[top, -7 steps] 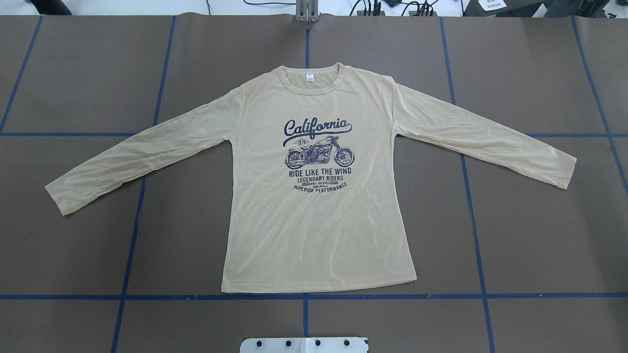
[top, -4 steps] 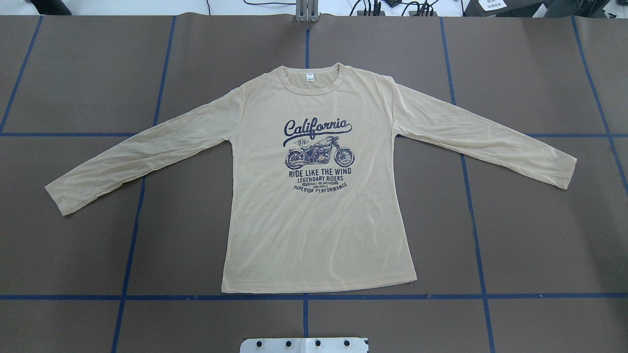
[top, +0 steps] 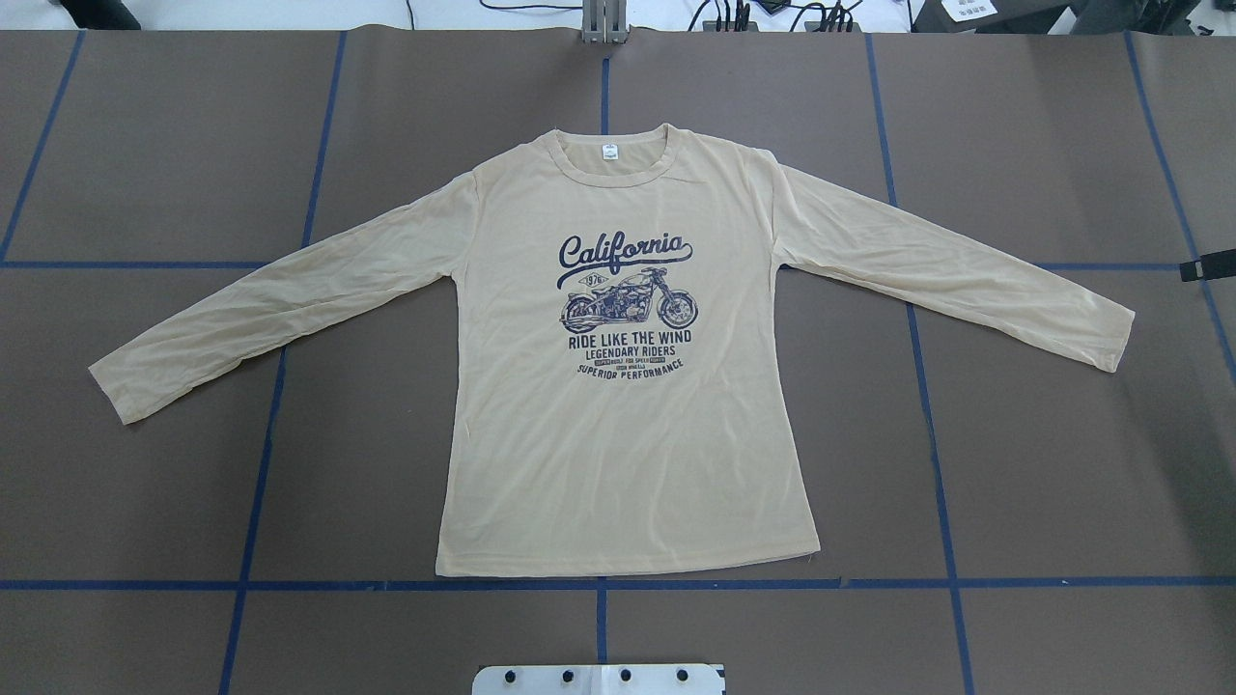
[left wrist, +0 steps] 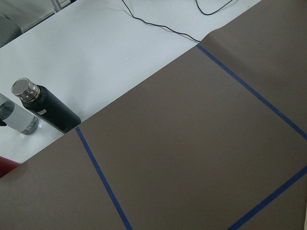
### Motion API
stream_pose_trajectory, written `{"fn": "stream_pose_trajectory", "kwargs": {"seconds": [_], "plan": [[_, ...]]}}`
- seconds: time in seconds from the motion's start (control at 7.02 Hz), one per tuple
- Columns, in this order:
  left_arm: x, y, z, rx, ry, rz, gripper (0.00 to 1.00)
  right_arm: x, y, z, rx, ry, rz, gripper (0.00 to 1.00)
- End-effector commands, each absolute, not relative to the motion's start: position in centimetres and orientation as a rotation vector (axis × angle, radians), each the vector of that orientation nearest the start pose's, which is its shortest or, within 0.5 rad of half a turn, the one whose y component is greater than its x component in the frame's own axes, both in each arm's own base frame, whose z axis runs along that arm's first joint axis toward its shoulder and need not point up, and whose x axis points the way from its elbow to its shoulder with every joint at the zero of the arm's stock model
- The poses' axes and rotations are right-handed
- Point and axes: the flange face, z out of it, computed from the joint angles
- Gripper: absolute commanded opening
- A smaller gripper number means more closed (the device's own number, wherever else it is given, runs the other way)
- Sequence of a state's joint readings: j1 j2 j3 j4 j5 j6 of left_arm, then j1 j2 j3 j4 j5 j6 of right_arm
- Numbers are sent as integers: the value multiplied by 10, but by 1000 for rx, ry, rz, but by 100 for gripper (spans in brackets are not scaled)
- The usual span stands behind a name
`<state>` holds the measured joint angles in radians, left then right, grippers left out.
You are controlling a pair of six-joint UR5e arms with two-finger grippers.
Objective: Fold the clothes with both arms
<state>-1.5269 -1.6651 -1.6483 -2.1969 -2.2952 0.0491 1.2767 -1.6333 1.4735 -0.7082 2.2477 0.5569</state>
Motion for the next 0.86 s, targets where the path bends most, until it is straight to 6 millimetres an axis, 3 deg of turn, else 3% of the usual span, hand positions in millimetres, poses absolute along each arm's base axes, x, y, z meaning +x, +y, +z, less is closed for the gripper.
{"fn": "stream_pose_trajectory", "kwargs": {"seconds": [0.0,0.14,0.29,0.43,0.71], "plan": [[-43,-552,500,764,685,373,100,-121,-482,658,361,-867,55,89],[-42,-552,500,763,686,373,100,-141,-474,665,362,-890,67,84],[-42,-552,500,763,686,373,100,-156,-469,666,359,-891,86,73],[-41,-552,500,763,686,376,100,-165,-465,676,362,-870,81,71],[-41,-552,501,761,686,375,100,-162,-458,688,371,-871,75,66]]}}
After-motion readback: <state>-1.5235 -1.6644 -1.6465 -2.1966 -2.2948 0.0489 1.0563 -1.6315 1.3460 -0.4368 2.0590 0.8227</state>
